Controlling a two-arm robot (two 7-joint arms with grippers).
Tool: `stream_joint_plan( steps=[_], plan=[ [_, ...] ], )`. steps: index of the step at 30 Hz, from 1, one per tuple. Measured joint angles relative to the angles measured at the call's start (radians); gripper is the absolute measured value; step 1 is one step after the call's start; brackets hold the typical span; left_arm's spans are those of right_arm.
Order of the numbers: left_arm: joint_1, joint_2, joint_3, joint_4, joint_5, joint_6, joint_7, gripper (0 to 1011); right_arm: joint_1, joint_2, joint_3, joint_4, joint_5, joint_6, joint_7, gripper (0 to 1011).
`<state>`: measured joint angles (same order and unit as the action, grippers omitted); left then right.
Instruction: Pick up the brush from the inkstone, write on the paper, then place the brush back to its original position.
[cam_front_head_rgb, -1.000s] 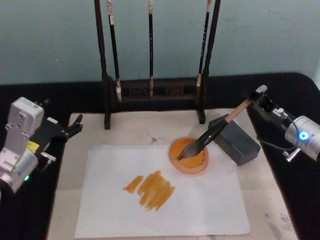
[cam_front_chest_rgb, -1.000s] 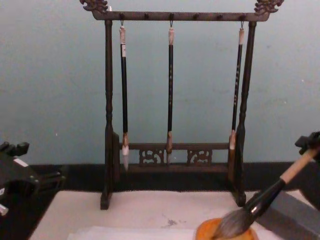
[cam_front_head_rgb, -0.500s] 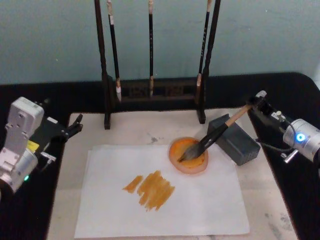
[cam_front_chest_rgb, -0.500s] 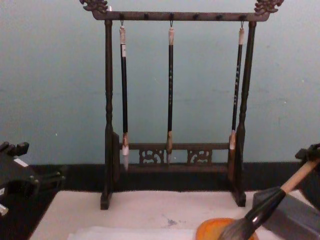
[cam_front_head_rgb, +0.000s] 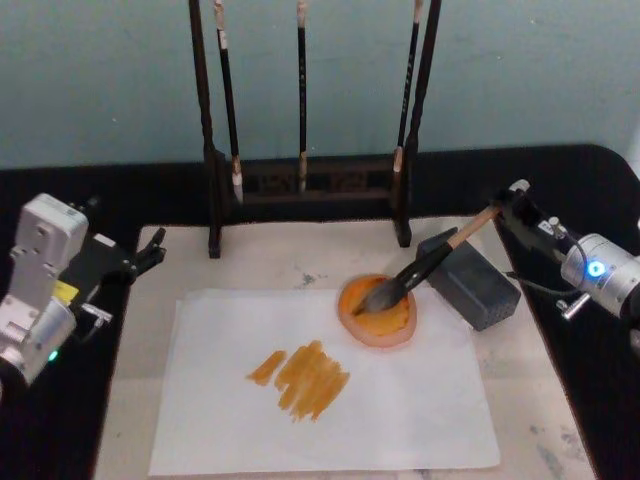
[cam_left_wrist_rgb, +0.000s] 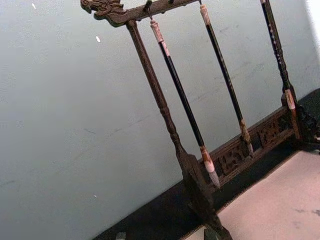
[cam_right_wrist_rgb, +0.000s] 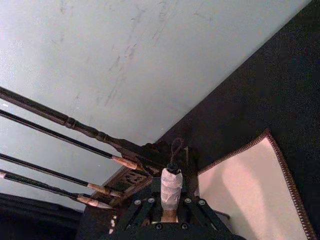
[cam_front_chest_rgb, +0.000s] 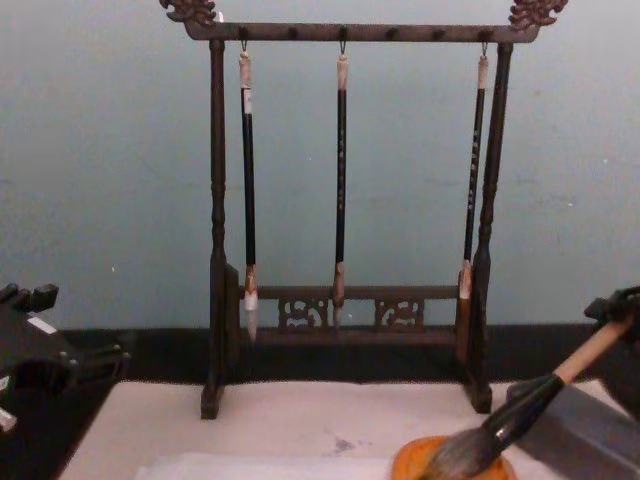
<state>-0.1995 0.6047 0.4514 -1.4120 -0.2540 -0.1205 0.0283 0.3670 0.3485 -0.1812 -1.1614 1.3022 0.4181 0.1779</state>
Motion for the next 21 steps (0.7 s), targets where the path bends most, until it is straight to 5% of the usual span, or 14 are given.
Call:
stream_joint_plan(
  steps=[21],
  plan=[
    [0.000,0.000,0.000,0.000,0.000,0.000,0.000,1010,0.013,0.025,-0.044,0.013,0.041,-0.007,-0.025,155]
  ],
)
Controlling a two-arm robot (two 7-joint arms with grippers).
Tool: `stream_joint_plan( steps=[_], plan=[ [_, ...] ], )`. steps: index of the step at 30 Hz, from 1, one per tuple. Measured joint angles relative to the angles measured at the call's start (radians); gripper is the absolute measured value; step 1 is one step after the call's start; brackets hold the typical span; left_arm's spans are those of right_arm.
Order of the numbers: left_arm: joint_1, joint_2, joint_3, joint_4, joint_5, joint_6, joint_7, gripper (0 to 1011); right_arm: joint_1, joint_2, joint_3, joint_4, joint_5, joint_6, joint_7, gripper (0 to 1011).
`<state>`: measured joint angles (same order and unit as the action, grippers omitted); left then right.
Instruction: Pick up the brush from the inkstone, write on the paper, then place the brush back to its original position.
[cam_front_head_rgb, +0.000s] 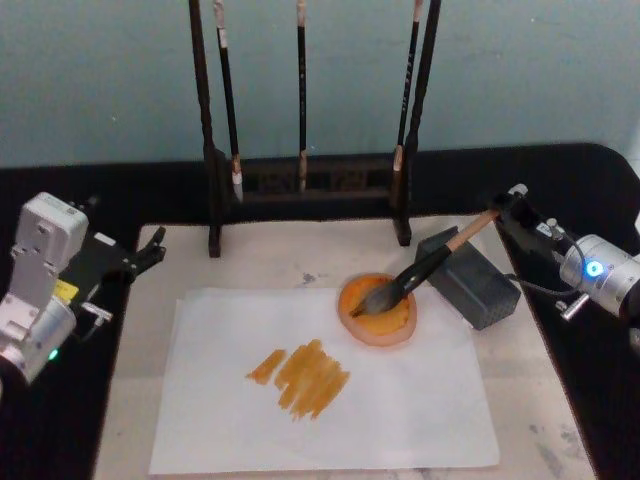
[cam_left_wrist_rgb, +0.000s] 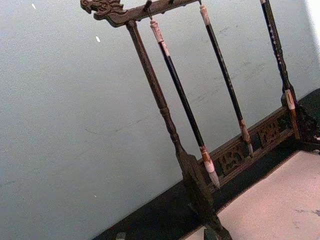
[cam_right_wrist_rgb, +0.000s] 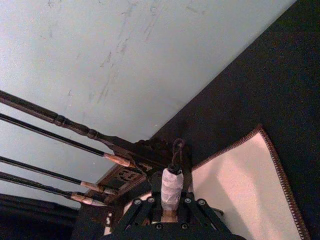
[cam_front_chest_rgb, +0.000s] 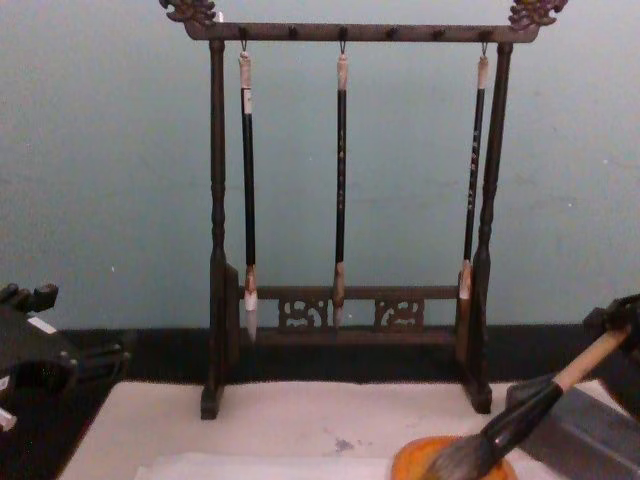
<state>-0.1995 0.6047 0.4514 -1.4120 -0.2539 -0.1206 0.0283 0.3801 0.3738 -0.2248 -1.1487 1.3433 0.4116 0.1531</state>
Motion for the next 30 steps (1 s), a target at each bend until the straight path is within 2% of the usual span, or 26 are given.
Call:
stream_joint_plan(
  steps=[18,24,25,26,30],
  plan=[
    [0.000,0.000,0.000,0.000,0.000,0.000,0.000,1010,0.003,0.001,-0.002,0.004,0.006,0.002,0.002,160],
    [0.000,0.000,0.000,0.000,0.000,0.000,0.000,1010,0.003,0.001,-0.001,0.004,0.004,0.002,0.002,351],
    [0.000,0.000,0.000,0.000,0.000,0.000,0.000,1010,0.003,0.001,-0.001,0.003,0.004,0.002,0.002,351],
    [0.000,0.000,0.000,0.000,0.000,0.000,0.000,1010,0.003,0.001,-0.001,0.003,0.004,0.002,0.002,412],
    [0.000,0.000,0.000,0.000,0.000,0.000,0.000,1010,0.002,0.001,-0.001,0.003,0.004,0.002,0.002,535]
  ],
)
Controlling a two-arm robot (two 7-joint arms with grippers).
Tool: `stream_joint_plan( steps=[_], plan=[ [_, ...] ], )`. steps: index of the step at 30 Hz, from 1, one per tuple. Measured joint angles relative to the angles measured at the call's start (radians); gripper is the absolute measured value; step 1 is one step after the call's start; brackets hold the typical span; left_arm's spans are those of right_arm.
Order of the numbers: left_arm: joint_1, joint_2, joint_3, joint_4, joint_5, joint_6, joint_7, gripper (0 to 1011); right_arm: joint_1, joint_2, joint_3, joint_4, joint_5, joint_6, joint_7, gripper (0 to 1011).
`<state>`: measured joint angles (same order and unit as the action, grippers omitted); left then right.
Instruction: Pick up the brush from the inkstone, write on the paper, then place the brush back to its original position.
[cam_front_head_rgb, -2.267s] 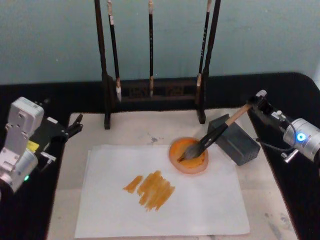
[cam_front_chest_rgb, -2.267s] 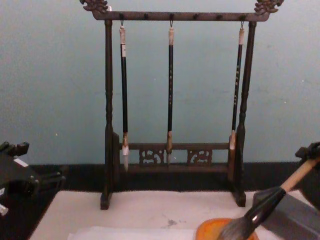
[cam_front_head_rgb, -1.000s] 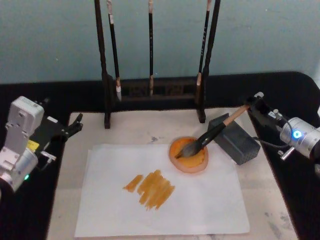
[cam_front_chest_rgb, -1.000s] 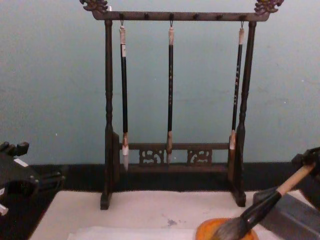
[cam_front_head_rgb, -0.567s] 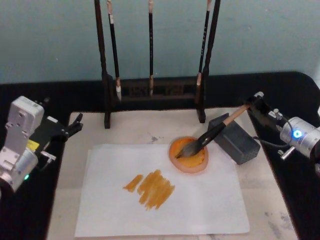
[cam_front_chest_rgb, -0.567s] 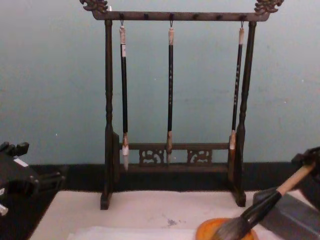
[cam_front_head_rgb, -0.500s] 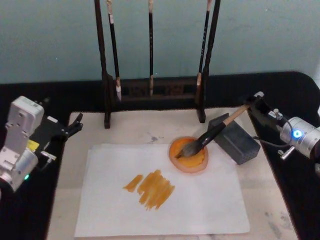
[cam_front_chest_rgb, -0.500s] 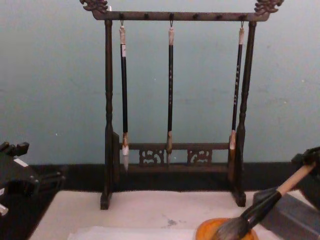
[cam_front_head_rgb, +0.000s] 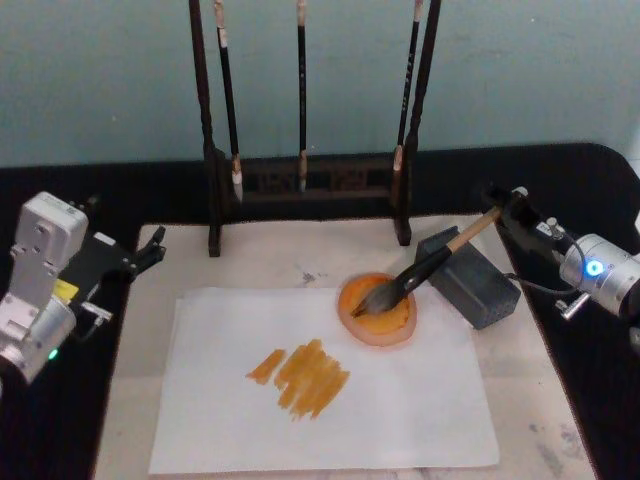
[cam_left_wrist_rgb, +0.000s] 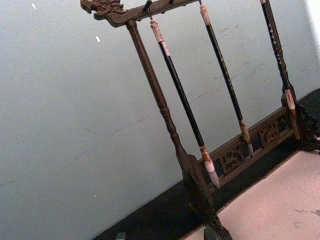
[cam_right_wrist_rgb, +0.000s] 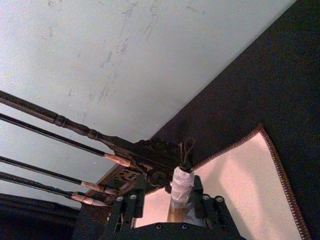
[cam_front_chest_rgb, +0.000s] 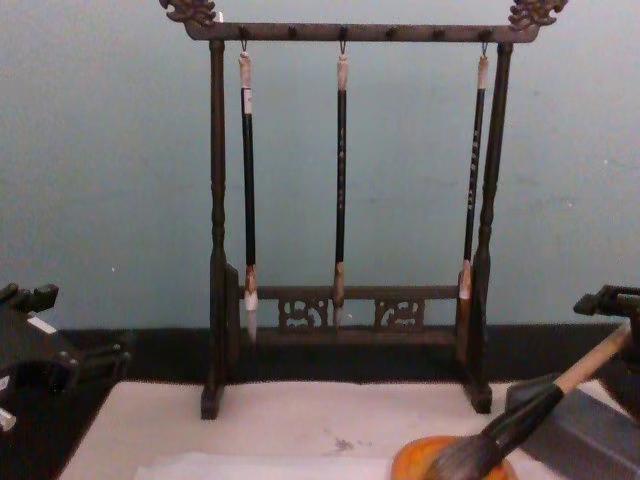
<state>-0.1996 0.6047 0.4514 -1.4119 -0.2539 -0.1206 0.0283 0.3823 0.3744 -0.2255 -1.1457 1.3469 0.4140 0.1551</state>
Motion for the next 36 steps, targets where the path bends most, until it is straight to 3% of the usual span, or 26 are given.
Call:
stream_joint_plan(
  steps=[11,16,25,36],
  plan=[
    [0.000,0.000,0.000,0.000,0.000,0.000,0.000,1010,0.000,0.000,0.000,0.000,-0.001,0.000,0.000,884],
    [0.000,0.000,0.000,0.000,0.000,0.000,0.000,1010,0.000,0.000,0.000,0.000,-0.001,0.000,0.000,993],
    [0.000,0.000,0.000,0.000,0.000,0.000,0.000,1009,-0.003,0.002,-0.001,-0.005,-0.001,-0.003,-0.004,1000],
    [0.000,0.000,0.000,0.000,0.000,0.000,0.000,1010,-0.121,0.069,-0.003,-0.195,-0.012,-0.073,-0.121,1000]
  ],
)
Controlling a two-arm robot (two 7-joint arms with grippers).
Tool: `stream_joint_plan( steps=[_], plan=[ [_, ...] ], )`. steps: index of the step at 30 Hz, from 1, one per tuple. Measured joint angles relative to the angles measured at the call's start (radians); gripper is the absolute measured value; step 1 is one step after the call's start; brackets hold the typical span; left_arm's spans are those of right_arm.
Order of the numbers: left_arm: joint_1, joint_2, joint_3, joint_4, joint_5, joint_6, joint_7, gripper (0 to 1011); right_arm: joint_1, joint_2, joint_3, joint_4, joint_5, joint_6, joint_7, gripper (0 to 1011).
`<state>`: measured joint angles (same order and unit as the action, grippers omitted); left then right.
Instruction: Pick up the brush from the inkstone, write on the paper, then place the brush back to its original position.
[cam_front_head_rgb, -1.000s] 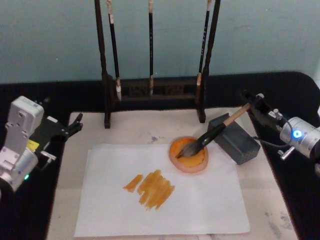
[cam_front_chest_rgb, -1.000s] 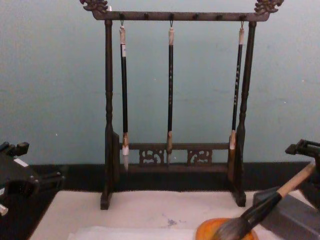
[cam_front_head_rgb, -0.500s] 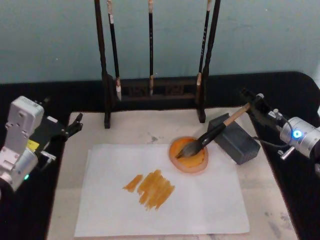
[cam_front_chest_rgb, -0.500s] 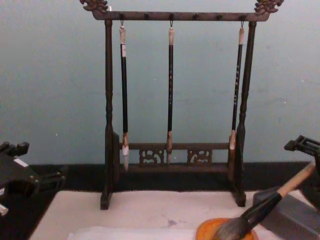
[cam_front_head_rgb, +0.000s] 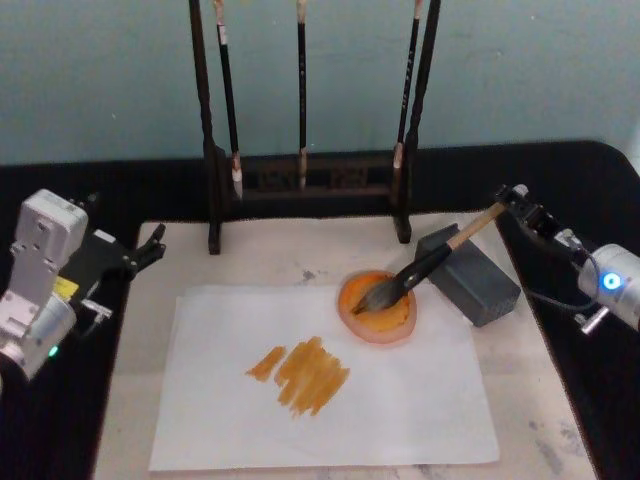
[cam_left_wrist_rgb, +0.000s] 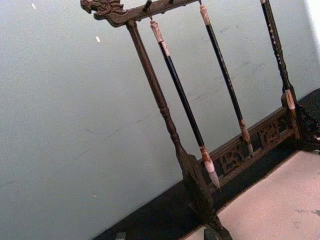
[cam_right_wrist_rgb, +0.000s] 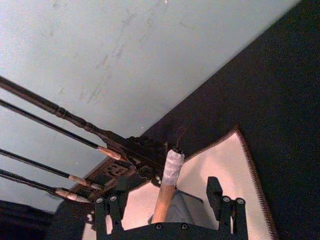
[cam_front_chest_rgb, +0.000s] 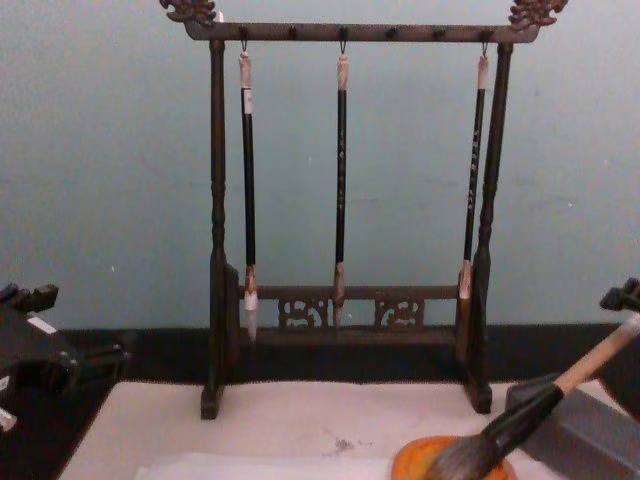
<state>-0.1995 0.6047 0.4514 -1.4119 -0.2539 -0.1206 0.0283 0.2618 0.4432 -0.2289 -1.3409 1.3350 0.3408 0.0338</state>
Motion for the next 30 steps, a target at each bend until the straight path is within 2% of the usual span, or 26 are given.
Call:
stream_joint_plan(
  steps=[2,6,9,11,12,15,16,17,18,20,21,23,24,28,29,30],
  plan=[
    [0.000,0.000,0.000,0.000,0.000,0.000,0.000,1010,-0.018,0.013,-0.001,-0.029,-0.009,-0.014,-0.010,1000],
    [0.000,0.000,0.000,0.000,0.000,0.000,0.000,1010,-0.060,0.046,-0.015,-0.102,-0.054,-0.060,-0.027,1000],
    [0.000,0.000,0.000,0.000,0.000,0.000,0.000,1010,-0.095,0.078,-0.041,-0.165,-0.132,-0.123,-0.041,1000],
    [0.000,0.000,0.000,0.000,0.000,0.000,0.000,1010,-0.118,0.098,-0.066,-0.206,-0.218,-0.182,-0.055,1000],
    [0.000,0.000,0.000,0.000,0.000,0.000,0.000,1010,-0.133,0.108,-0.083,-0.231,-0.293,-0.224,-0.068,1000],
    [0.000,0.000,0.000,0.000,0.000,0.000,0.000,1010,-0.150,0.120,-0.112,-0.257,-0.393,-0.274,-0.084,1000],
    [0.000,0.000,0.000,0.000,0.000,0.000,0.000,1010,-0.158,0.127,-0.130,-0.268,-0.457,-0.302,-0.095,1000],
    [0.000,0.000,0.000,0.000,0.000,0.000,0.000,1010,-0.160,0.129,-0.140,-0.271,-0.487,-0.315,-0.099,1000],
    [0.000,0.000,0.000,0.000,0.000,0.000,0.000,1010,-0.164,0.133,-0.156,-0.275,-0.542,-0.339,-0.108,1000],
    [0.000,0.000,0.000,0.000,0.000,0.000,0.000,1010,-0.166,0.136,-0.175,-0.275,-0.600,-0.363,-0.117,1000],
    [0.000,0.000,0.000,0.000,0.000,0.000,0.000,1010,-0.165,0.137,-0.192,-0.273,-0.659,-0.387,-0.125,1000],
    [0.000,0.000,0.000,0.000,0.000,0.000,0.000,1010,-0.164,0.137,-0.211,-0.265,-0.721,-0.413,-0.135,1000],
    [0.000,0.000,0.000,0.000,0.000,0.000,0.000,1010,-0.159,0.137,-0.230,-0.253,-0.785,-0.440,-0.147,1000],
    [0.000,0.000,0.000,0.000,0.000,0.000,0.000,1010,-0.146,0.131,-0.264,-0.225,-0.905,-0.487,-0.175,1000],
    [0.000,0.000,0.000,0.000,0.000,0.000,0.000,1010,-0.138,0.126,-0.280,-0.207,-0.960,-0.506,-0.188,1000],
    [0.000,0.000,0.000,0.000,0.000,0.000,0.000,1010,-0.134,0.124,-0.287,-0.200,-0.985,-0.515,-0.194,1000]
  ],
)
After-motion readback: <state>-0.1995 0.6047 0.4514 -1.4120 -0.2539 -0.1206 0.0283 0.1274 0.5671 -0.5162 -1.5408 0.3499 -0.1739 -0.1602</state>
